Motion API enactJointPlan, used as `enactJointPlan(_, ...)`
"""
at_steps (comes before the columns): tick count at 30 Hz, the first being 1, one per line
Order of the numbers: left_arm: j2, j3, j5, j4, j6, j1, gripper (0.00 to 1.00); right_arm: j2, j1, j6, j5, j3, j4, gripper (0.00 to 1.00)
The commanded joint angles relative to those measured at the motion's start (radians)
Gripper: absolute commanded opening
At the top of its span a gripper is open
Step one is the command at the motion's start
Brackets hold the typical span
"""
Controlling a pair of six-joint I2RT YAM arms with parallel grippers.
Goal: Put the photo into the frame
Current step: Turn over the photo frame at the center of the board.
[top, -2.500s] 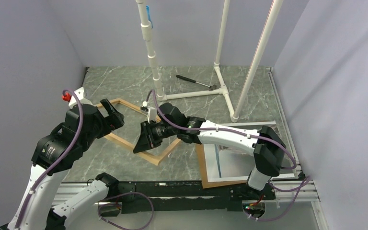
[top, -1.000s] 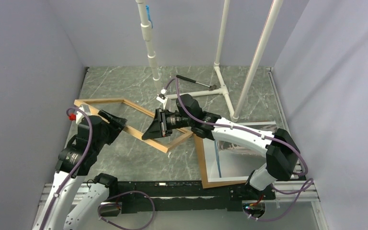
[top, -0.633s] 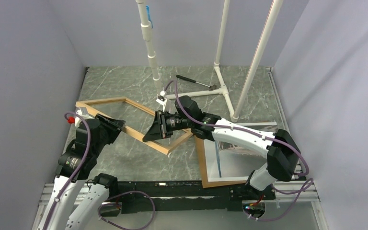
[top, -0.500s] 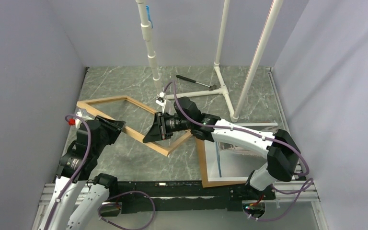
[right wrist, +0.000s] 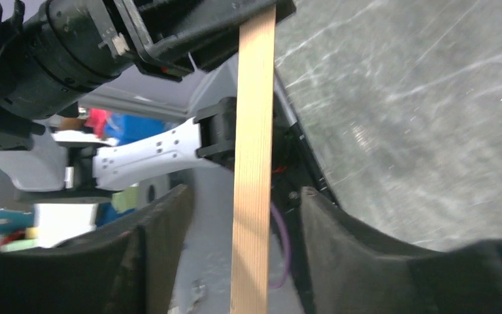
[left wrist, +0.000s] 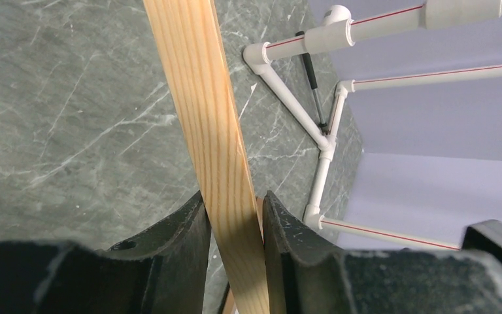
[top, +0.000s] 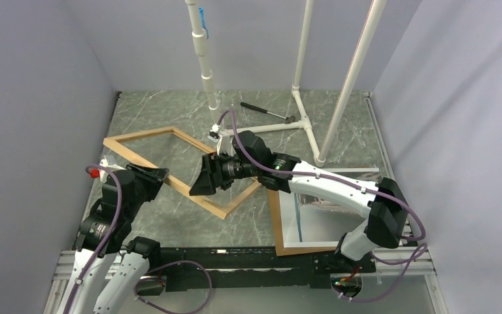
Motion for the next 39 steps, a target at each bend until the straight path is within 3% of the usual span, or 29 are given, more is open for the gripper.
enactJointPlan(1,0.0,0.003,0.008,0.042,-0.025,0.002,0.0,-0.046,0.016,-0.121,0.129,0.117,-0.073,0.75)
enactJointPlan(5,0.019,0.008,0.02,0.045,-0.02,0.002,0.0,-0.046,0.047,-0.197,0.273,0.208,-0.215,0.95)
enactJointPlan(7,0.029,0.013,0.025,0.046,-0.014,0.002,0.0,-0.034,0.077,-0.241,0.36,0.263,-0.292,0.99)
enactJointPlan(15,0.031,0.012,0.024,0.046,-0.005,0.003,0.0,0.106,0.27,-0.414,0.8,0.509,-0.572,1.0)
enactJointPlan(26,0.049,0.029,0.017,0.026,0.011,0.002,0.0,0.322,0.508,-0.591,1.274,0.726,-0.757,0.96)
enactJointPlan(32,0.047,0.034,0.016,0.023,0.012,0.003,0.0,0.402,0.563,-0.657,1.442,0.714,-0.755,0.95)
enactJointPlan(39,0.039,0.036,0.011,0.017,0.015,0.003,0.0,0.372,0.56,-0.68,1.489,0.591,-0.674,0.89)
